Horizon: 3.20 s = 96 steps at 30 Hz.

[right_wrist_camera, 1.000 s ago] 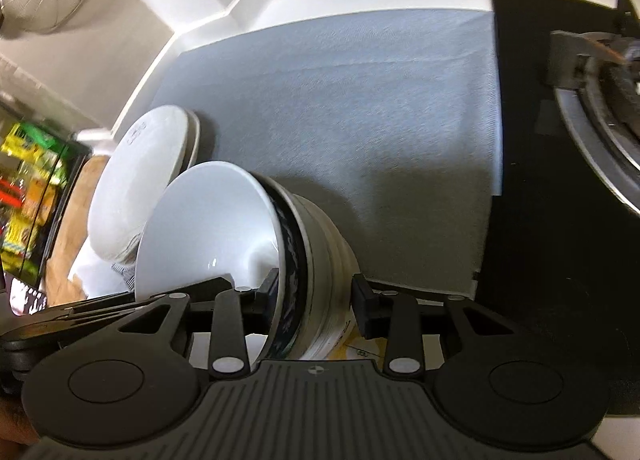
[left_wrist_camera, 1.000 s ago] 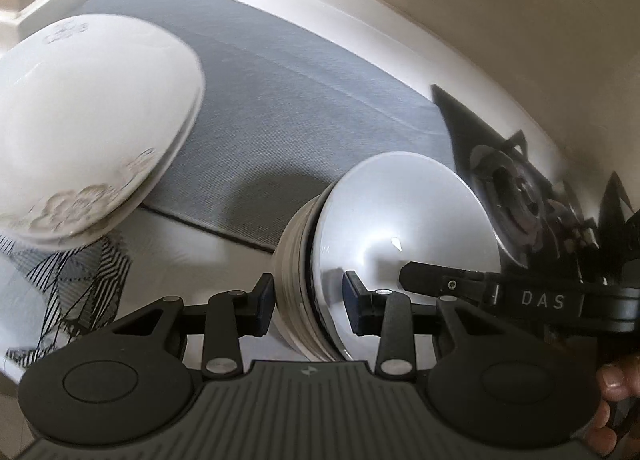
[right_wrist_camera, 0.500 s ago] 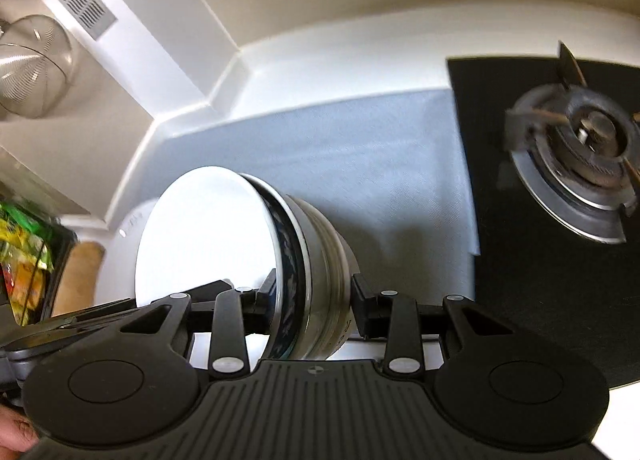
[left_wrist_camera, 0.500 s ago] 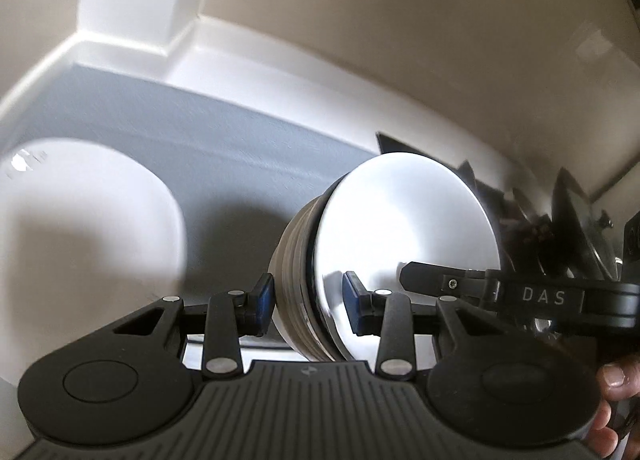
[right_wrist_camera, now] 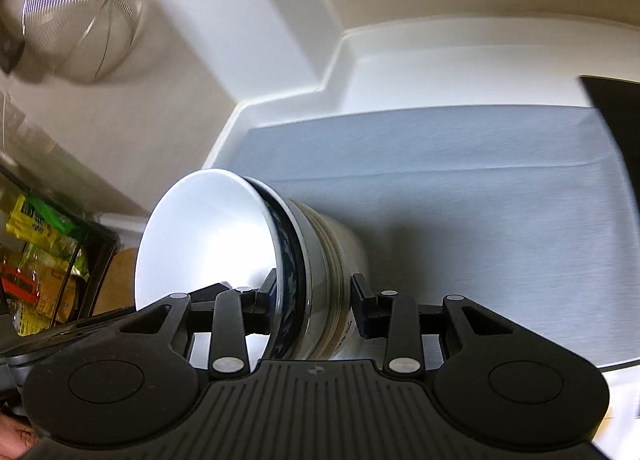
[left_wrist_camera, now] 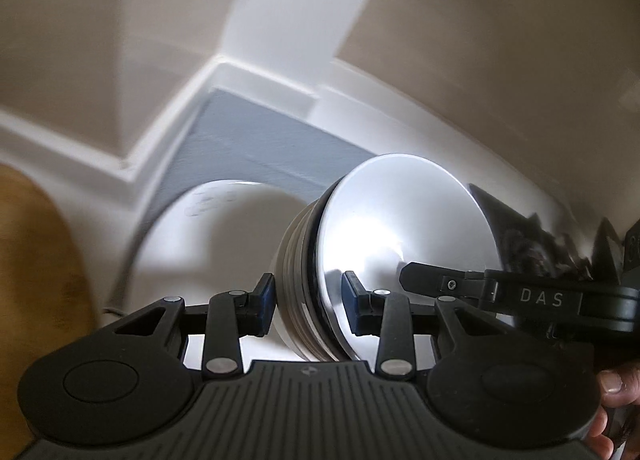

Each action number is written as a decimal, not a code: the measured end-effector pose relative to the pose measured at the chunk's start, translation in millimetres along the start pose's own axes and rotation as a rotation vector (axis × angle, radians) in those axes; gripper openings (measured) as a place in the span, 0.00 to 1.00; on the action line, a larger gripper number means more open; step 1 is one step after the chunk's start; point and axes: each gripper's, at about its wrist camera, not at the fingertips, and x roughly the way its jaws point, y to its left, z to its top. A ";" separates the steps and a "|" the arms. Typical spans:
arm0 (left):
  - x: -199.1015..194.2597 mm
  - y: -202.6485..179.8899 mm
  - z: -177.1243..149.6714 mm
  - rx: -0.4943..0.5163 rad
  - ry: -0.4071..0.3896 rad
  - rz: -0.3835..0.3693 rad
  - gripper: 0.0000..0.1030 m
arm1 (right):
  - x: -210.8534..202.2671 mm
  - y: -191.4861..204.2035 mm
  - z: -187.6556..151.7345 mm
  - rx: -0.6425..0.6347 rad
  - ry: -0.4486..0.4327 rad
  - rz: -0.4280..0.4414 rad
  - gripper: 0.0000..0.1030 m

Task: Organize plates and bowls
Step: 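Lift and carry the bowl stack with both grippers over the white plate stack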

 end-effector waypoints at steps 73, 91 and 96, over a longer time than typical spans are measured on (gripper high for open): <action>-10.1 46.9 4.0 -0.091 -0.022 0.013 0.42 | 56.7 48.5 -7.6 -0.051 0.124 -0.097 0.42; -47.1 93.7 -14.9 -0.246 -0.207 0.039 0.45 | 3.2 36.2 -9.0 -0.066 -0.041 -0.029 0.42; -28.6 103.2 -21.5 -0.277 -0.160 0.074 0.45 | -8.2 10.5 -10.6 0.011 -0.157 0.013 0.42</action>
